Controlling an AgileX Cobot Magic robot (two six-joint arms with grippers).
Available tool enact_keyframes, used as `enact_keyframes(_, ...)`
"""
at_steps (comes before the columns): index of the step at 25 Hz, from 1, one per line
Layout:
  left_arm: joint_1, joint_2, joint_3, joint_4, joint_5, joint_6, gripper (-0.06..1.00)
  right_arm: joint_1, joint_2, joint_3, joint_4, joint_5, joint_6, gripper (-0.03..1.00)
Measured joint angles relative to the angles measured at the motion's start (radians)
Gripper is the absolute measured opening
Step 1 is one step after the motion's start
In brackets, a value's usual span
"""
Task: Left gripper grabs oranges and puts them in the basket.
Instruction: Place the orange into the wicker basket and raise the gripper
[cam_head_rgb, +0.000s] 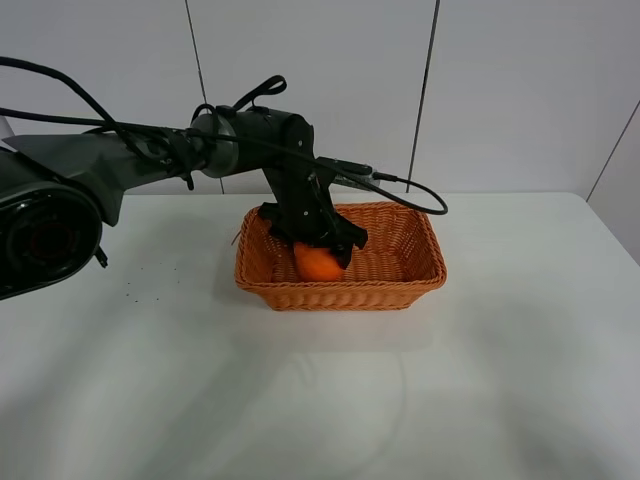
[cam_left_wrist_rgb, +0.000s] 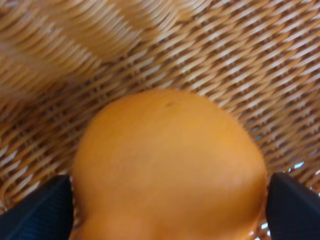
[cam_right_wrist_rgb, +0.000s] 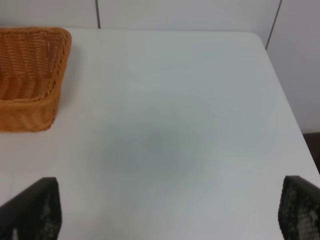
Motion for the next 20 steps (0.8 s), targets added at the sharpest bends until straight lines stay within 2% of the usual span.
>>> enact_keyframes(3,0.0,0.0,-0.04,0.007,0.051,0.008,0.91,0.0,0.0,0.0,0.0,0.0,0.0,0.69)
enact_keyframes(8,0.0,-0.005,-0.202,0.02,0.167,0.029,0.91,0.0,0.0,0.0,0.0,0.0,0.0,0.69)
enact_keyframes(12,0.0,-0.046,-0.291,0.02,0.202,0.03,0.91,0.0,0.0,0.0,0.0,0.0,0.0,0.69)
enact_keyframes(20,0.037,-0.119,-0.31,0.02,0.241,0.049,0.9,0.0,0.0,0.0,0.0,0.0,0.0,0.69)
